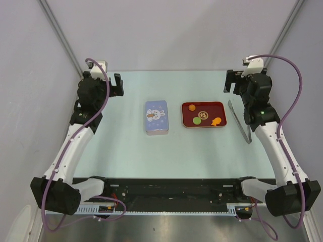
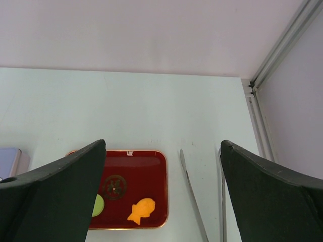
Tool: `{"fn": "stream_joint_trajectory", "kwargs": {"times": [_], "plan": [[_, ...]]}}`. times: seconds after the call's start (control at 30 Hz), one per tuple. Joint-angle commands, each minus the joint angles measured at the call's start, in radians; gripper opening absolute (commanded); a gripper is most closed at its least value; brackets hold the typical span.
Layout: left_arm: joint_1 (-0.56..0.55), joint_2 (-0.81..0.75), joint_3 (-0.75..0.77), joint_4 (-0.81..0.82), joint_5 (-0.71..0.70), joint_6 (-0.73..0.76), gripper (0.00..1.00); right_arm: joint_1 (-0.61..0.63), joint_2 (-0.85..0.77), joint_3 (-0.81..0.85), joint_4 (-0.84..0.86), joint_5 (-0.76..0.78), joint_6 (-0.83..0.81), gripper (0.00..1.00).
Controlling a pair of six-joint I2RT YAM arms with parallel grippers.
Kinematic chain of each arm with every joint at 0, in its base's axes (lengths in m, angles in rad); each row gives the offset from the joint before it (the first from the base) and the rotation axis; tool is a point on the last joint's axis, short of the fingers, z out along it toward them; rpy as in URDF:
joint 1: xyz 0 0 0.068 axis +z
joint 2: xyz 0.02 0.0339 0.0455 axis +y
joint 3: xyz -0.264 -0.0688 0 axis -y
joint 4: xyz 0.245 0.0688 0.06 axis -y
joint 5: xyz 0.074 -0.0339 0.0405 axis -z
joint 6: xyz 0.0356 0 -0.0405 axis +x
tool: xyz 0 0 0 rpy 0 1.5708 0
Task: Pack the cookies
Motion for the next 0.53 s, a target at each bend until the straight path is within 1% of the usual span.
{"fn": "stream_joint_trajectory", "kwargs": {"times": [0.0, 0.5], "plan": [[0.005, -0.037, 0.038, 0.026, 0.002, 0.013, 1.00, 0.010, -0.049, -0.012, 0.068, 0.026, -0.029, 1.00], [0.007, -0.066, 0.009, 0.052, -0.001, -0.002, 1.00, 0.020, -0.060, -0.035, 0.082, 0.044, -0.043, 1.00]]}}
